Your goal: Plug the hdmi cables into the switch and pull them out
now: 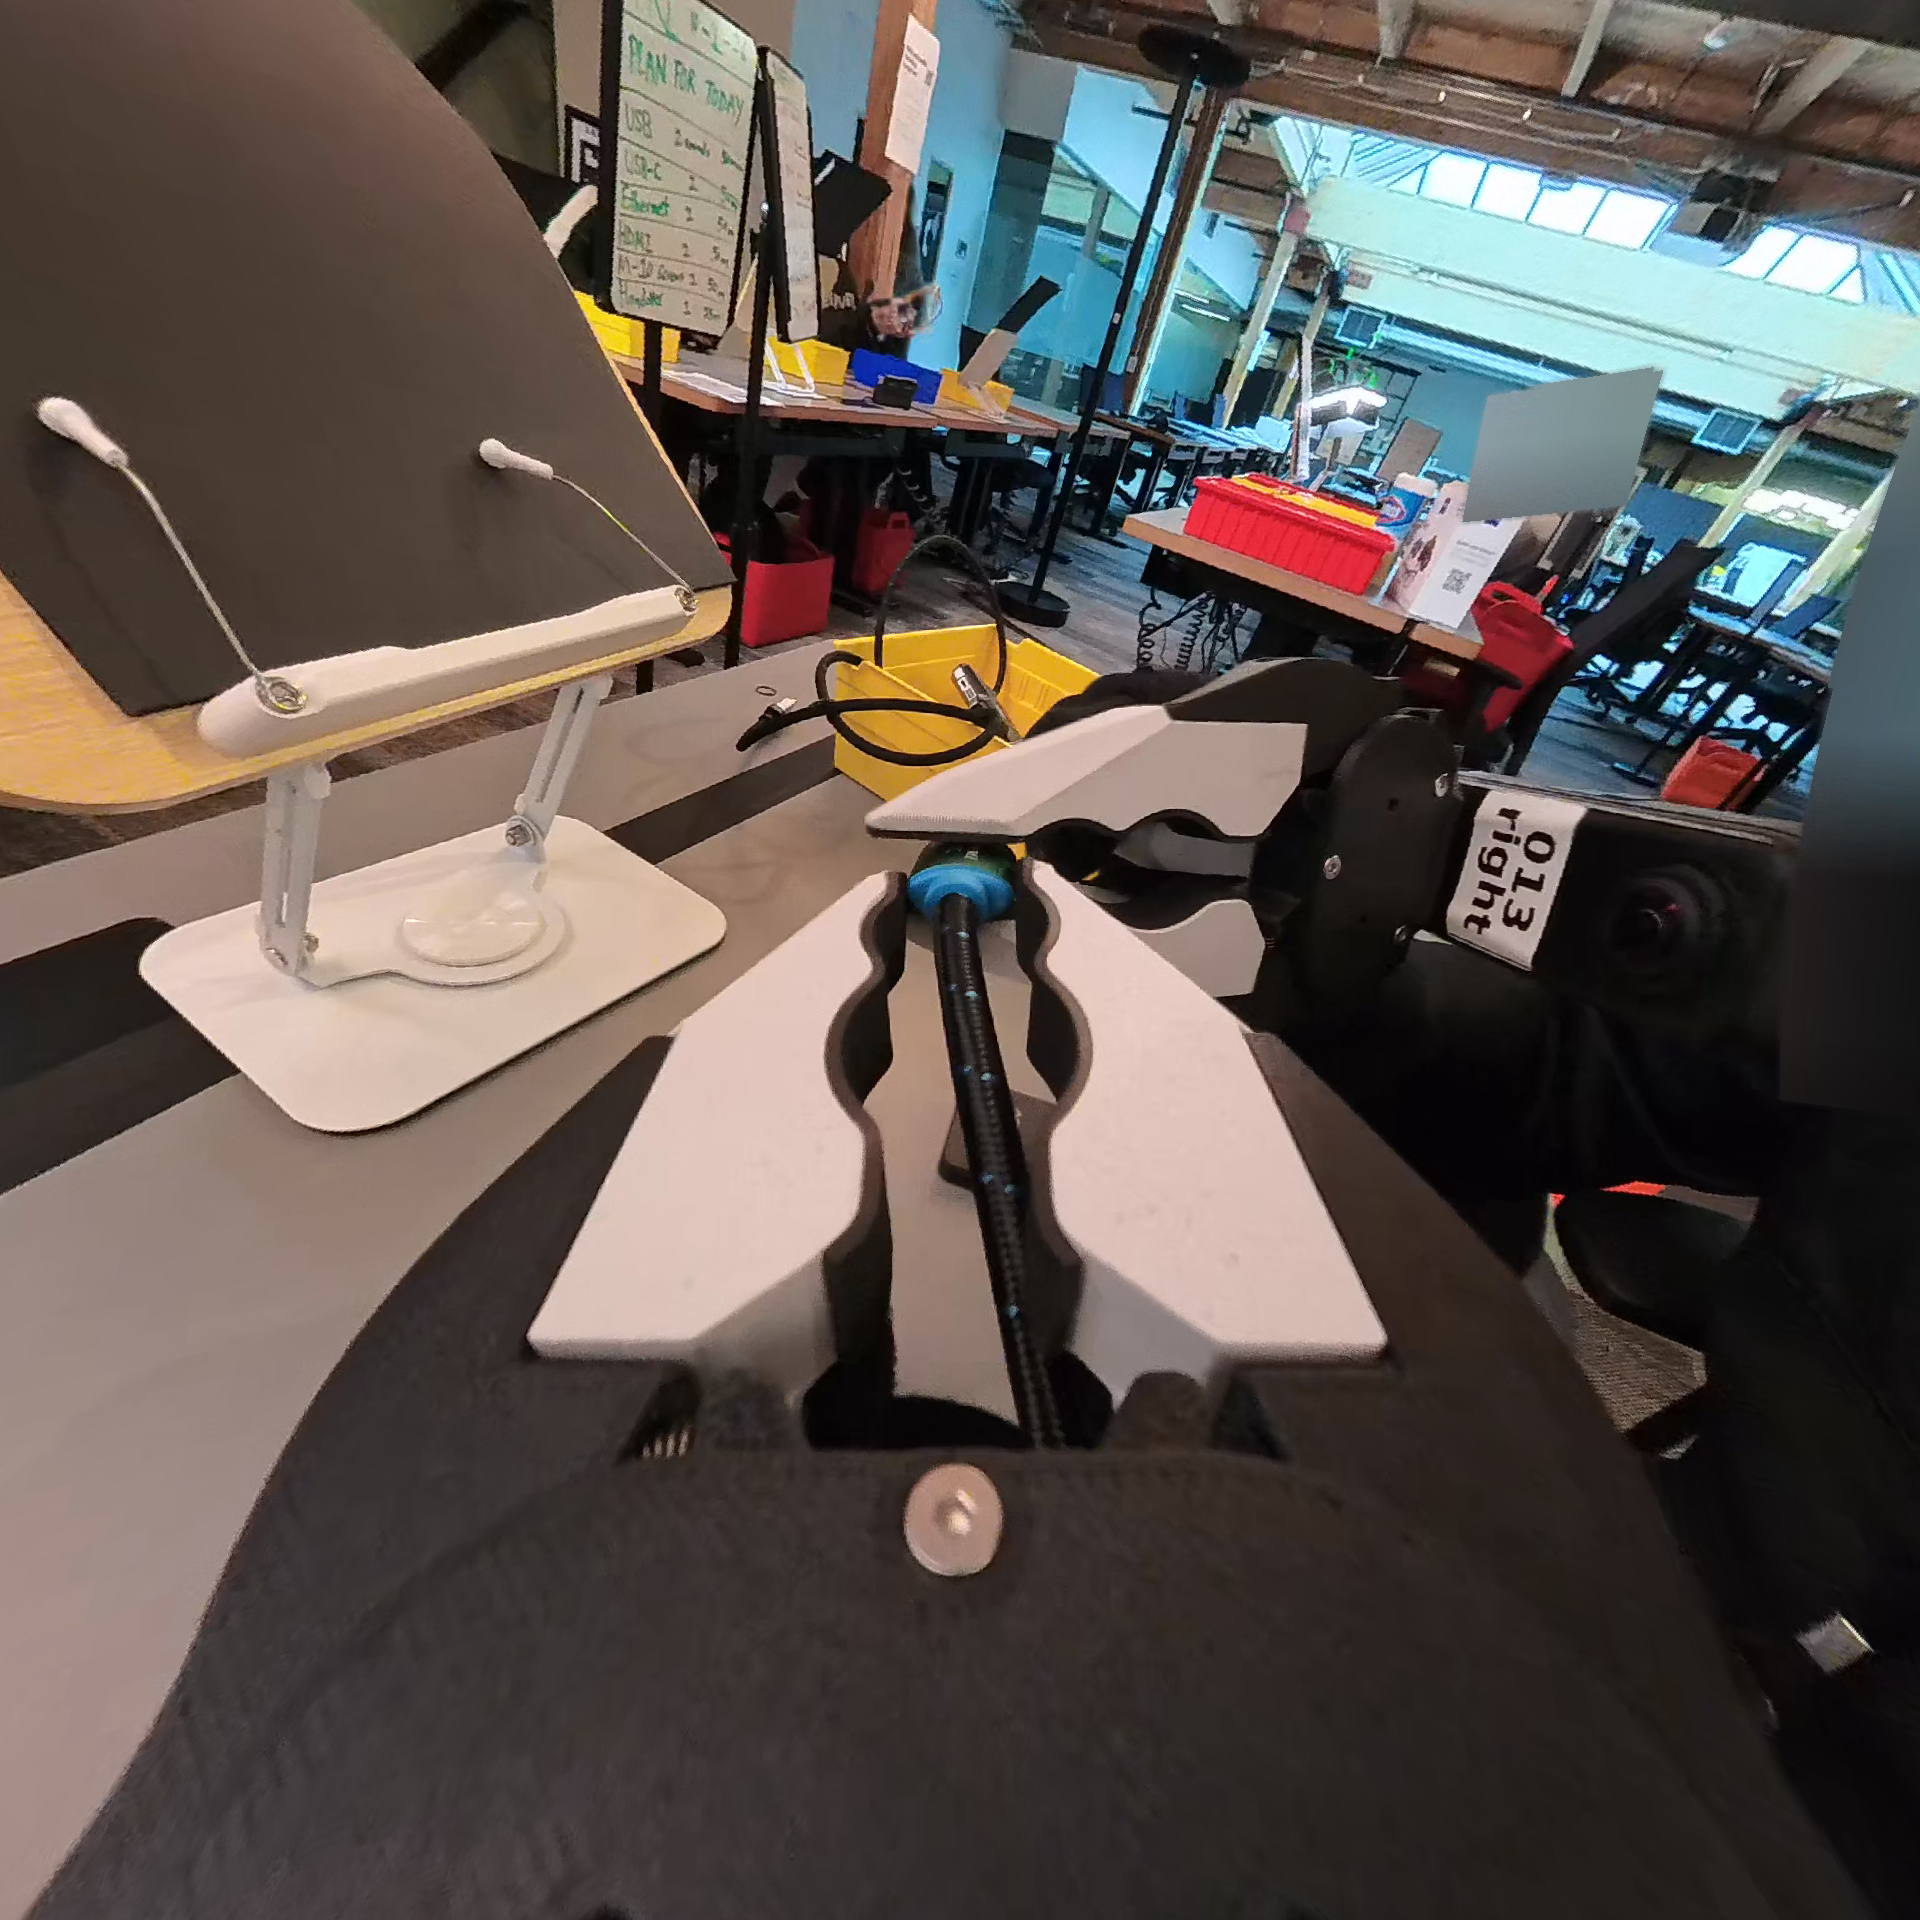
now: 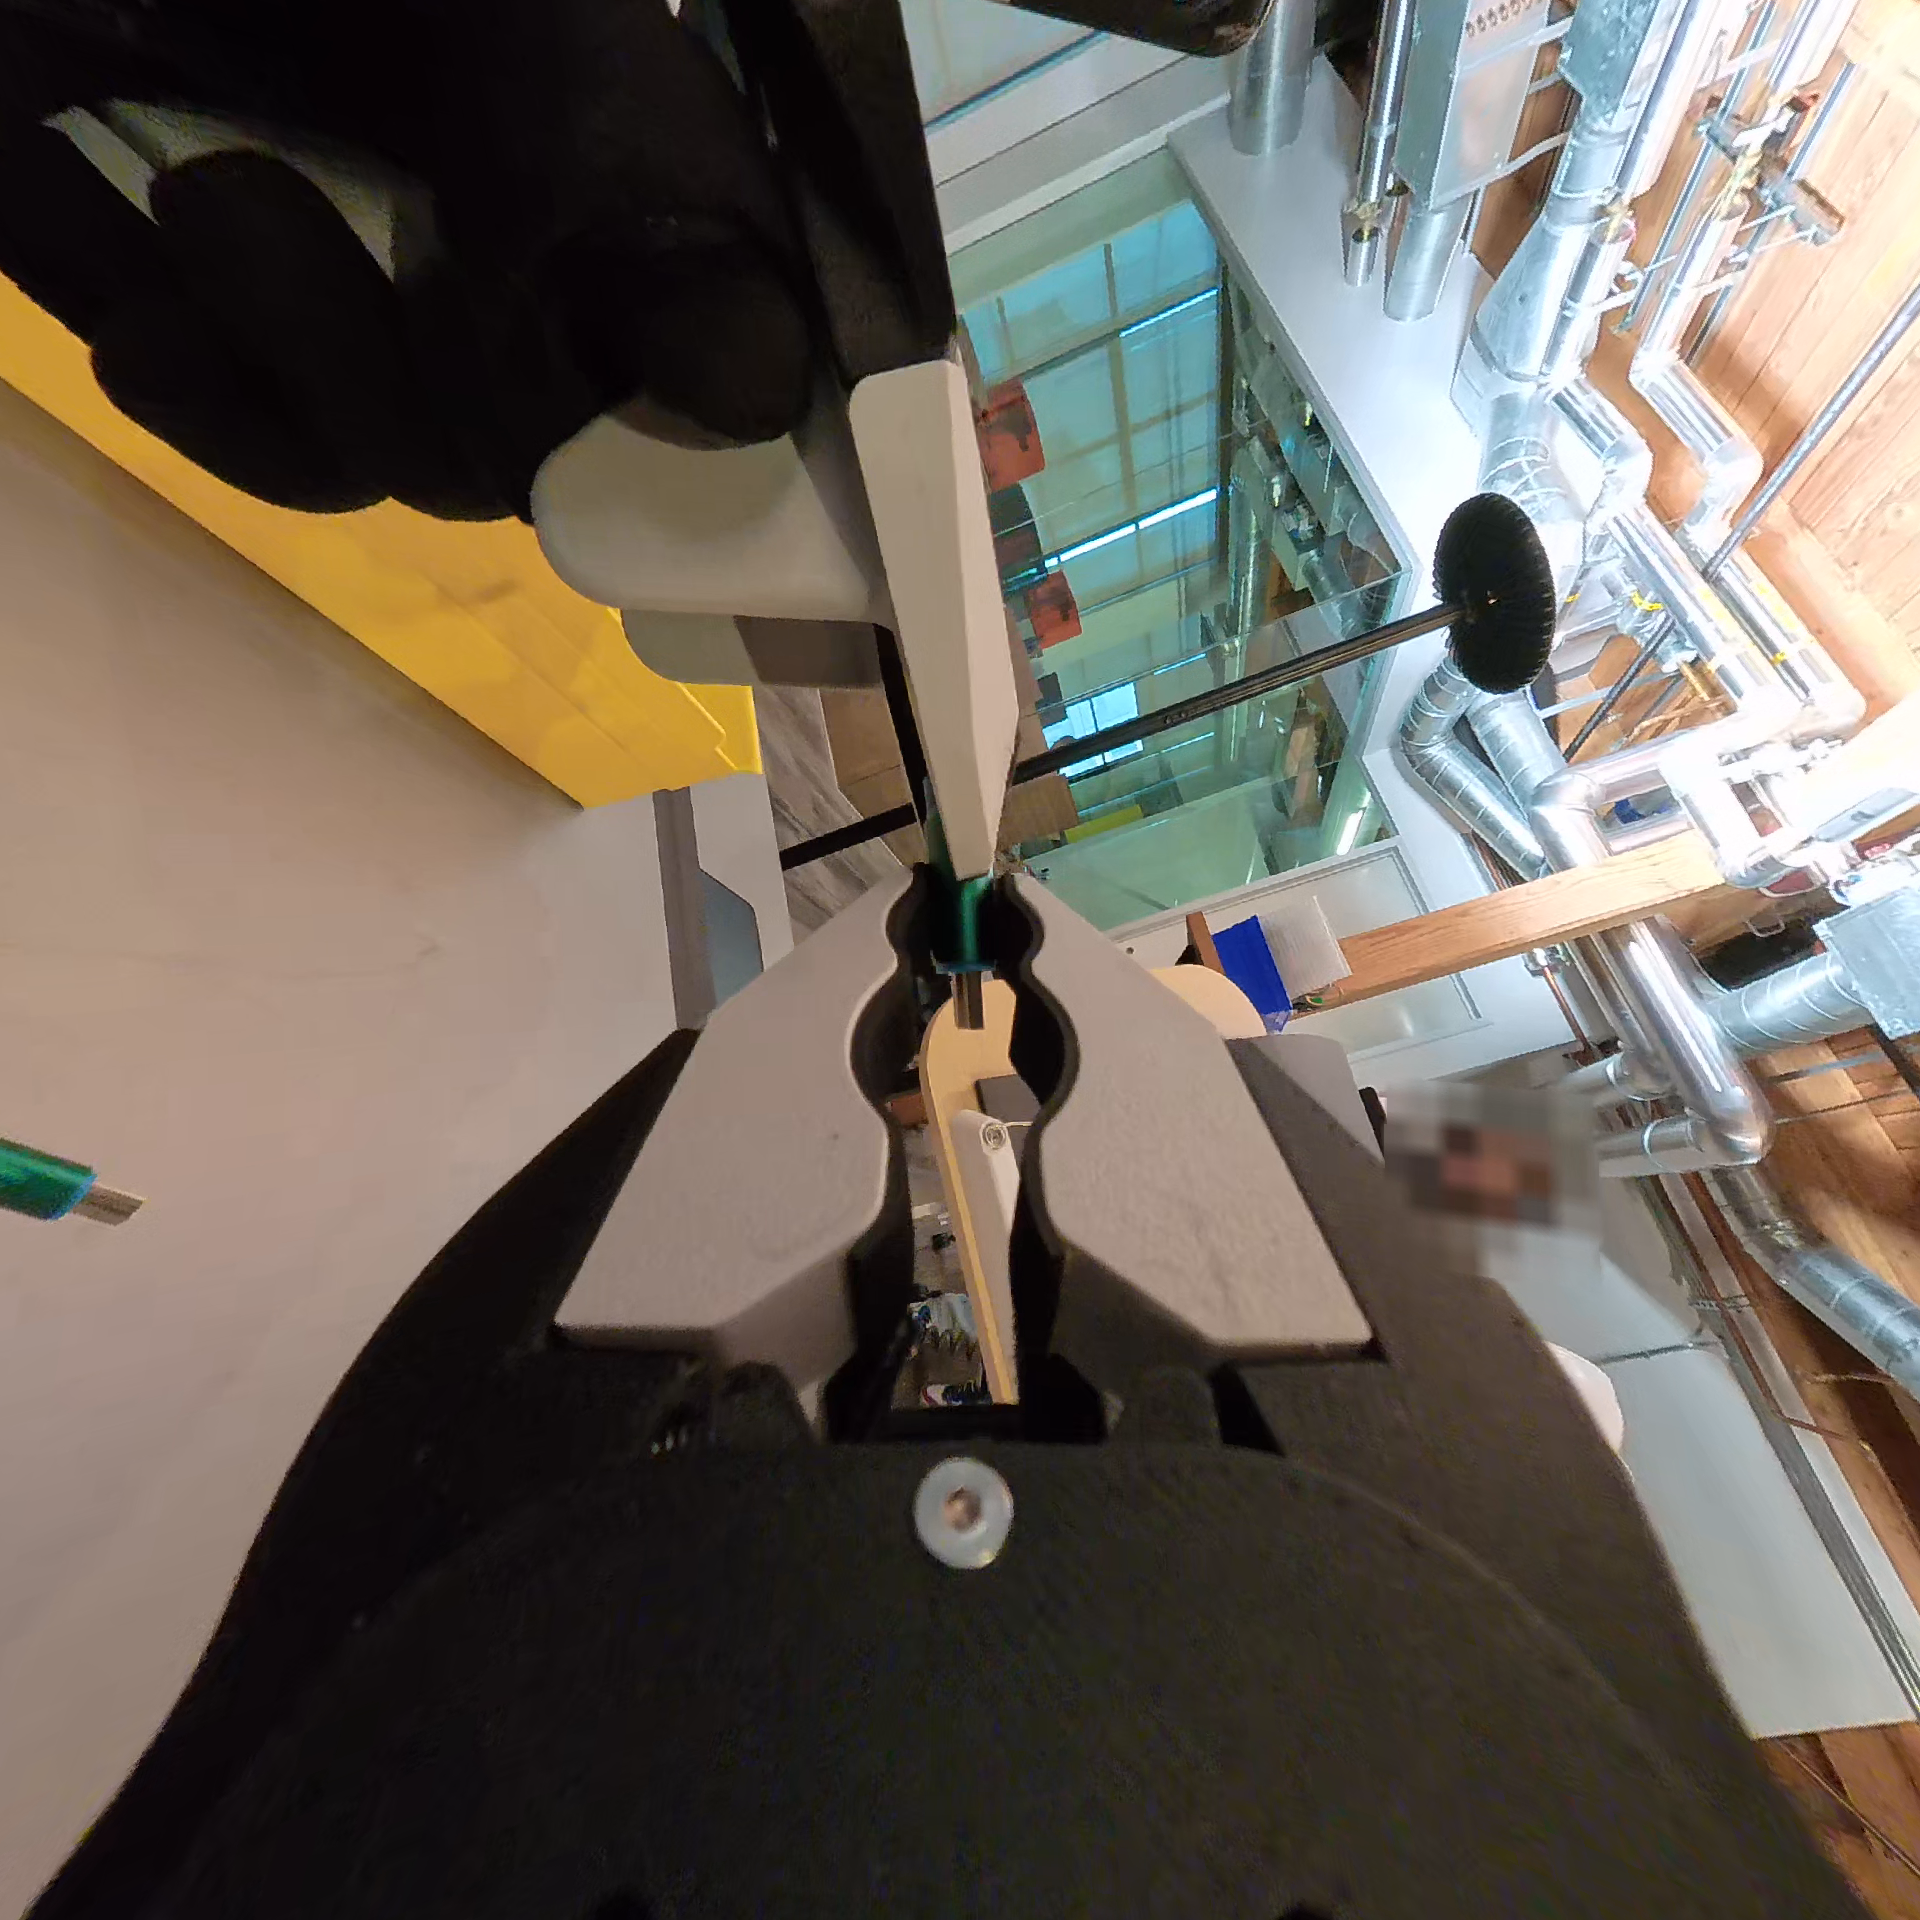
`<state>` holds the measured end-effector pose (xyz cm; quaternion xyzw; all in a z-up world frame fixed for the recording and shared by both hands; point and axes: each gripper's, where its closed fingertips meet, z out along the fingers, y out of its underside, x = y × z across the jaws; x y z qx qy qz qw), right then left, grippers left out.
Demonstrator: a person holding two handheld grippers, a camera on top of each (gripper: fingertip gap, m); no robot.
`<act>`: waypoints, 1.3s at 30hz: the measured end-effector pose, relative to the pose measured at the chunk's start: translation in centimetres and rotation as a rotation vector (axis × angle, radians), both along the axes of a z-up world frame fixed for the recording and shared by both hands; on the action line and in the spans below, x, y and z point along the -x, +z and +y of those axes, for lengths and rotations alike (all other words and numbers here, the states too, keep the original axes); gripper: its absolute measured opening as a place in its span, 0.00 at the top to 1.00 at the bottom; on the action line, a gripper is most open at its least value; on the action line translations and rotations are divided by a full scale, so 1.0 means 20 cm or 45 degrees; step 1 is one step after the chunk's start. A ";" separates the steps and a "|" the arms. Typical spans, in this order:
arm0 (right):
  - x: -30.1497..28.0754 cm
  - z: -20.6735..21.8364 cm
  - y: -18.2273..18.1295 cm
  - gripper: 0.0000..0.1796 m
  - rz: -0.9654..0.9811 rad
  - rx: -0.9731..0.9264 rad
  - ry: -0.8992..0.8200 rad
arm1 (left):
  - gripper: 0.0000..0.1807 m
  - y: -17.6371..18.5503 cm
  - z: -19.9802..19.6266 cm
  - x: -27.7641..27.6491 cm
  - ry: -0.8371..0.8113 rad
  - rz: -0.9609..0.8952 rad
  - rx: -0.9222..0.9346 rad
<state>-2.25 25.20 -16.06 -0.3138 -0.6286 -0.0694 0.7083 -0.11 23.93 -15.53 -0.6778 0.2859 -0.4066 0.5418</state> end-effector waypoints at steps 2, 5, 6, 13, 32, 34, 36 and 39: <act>0.00 0.00 0.00 0.95 -0.009 0.010 0.012 | 0.90 0.00 0.00 0.00 0.011 0.021 -0.013; -0.01 0.02 -0.01 0.91 -0.027 0.028 0.040 | 0.90 -0.01 0.01 0.01 0.043 0.063 -0.054; -0.01 0.03 -0.01 0.87 -0.042 0.047 0.049 | 0.90 -0.01 0.02 0.02 0.064 0.092 -0.077; -0.16 0.19 -0.05 0.76 -0.159 0.370 0.023 | 0.90 -0.03 0.05 0.08 0.183 0.396 -0.305; -0.73 -0.10 -1.00 0.50 -1.086 1.246 -0.047 | 0.90 -0.15 0.00 0.09 0.204 0.567 -0.382; -0.74 -0.10 -1.06 0.50 -1.126 1.257 -0.066 | 0.89 -0.15 0.00 0.09 0.202 0.569 -0.384; -0.73 -0.11 -1.11 0.52 -1.148 1.282 -0.057 | 0.89 -0.15 0.00 0.09 0.199 0.562 -0.380; -0.72 -0.10 -1.14 0.58 -1.142 1.321 -0.062 | 0.89 -0.16 0.00 0.09 0.195 0.561 -0.375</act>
